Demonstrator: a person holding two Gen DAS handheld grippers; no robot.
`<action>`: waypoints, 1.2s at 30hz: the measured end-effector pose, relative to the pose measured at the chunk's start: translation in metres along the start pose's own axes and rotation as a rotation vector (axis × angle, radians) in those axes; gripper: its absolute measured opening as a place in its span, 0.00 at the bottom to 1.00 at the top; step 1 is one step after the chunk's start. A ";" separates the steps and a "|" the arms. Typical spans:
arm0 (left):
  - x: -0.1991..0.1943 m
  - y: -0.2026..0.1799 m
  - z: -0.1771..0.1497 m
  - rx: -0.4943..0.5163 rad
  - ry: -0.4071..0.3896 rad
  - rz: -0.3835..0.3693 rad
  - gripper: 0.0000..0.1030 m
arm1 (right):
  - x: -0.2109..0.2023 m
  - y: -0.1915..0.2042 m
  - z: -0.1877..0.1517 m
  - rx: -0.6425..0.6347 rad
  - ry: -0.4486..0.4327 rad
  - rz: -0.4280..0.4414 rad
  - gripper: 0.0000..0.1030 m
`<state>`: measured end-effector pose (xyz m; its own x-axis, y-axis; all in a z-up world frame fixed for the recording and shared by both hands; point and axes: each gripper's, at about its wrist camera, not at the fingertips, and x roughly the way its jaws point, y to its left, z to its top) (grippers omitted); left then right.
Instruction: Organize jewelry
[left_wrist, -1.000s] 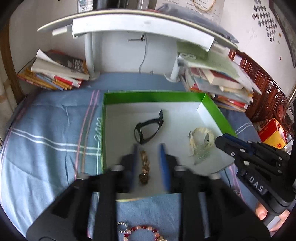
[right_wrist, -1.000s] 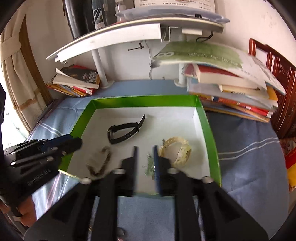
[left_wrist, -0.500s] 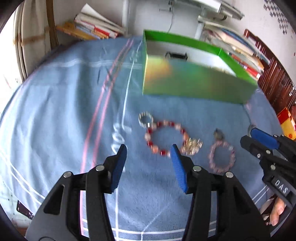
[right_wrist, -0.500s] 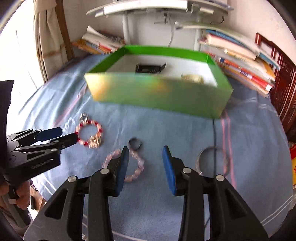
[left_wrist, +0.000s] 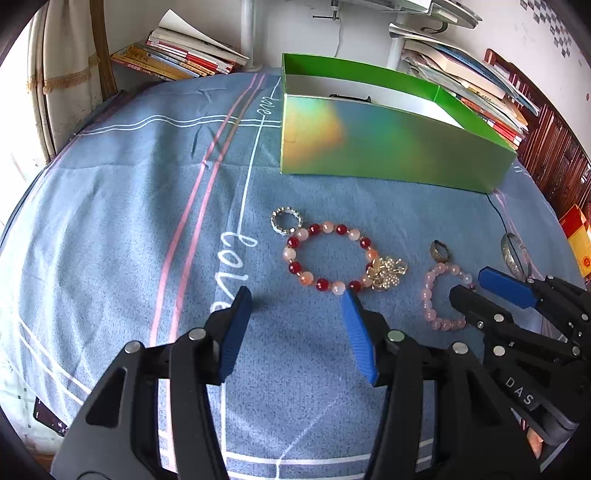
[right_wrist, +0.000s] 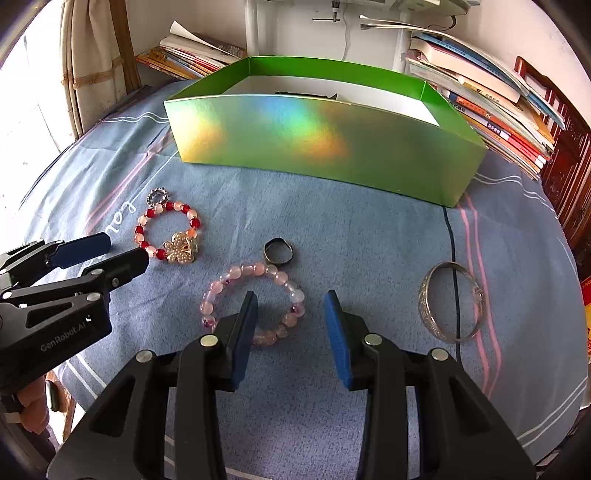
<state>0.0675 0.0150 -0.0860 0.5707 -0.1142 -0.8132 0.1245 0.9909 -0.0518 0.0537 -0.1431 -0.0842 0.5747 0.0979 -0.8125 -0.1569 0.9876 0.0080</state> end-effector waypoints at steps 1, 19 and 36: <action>0.000 -0.001 0.000 0.001 -0.001 0.002 0.50 | 0.000 -0.001 0.000 0.003 -0.001 0.003 0.36; -0.001 0.000 0.001 0.022 -0.006 0.016 0.06 | -0.005 -0.004 -0.003 0.021 -0.022 0.042 0.08; -0.020 0.004 0.004 0.006 -0.034 0.003 0.01 | -0.031 -0.016 0.004 0.070 -0.081 0.034 0.06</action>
<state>0.0601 0.0213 -0.0677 0.5987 -0.1132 -0.7930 0.1269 0.9909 -0.0457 0.0411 -0.1611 -0.0569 0.6333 0.1384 -0.7614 -0.1226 0.9894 0.0779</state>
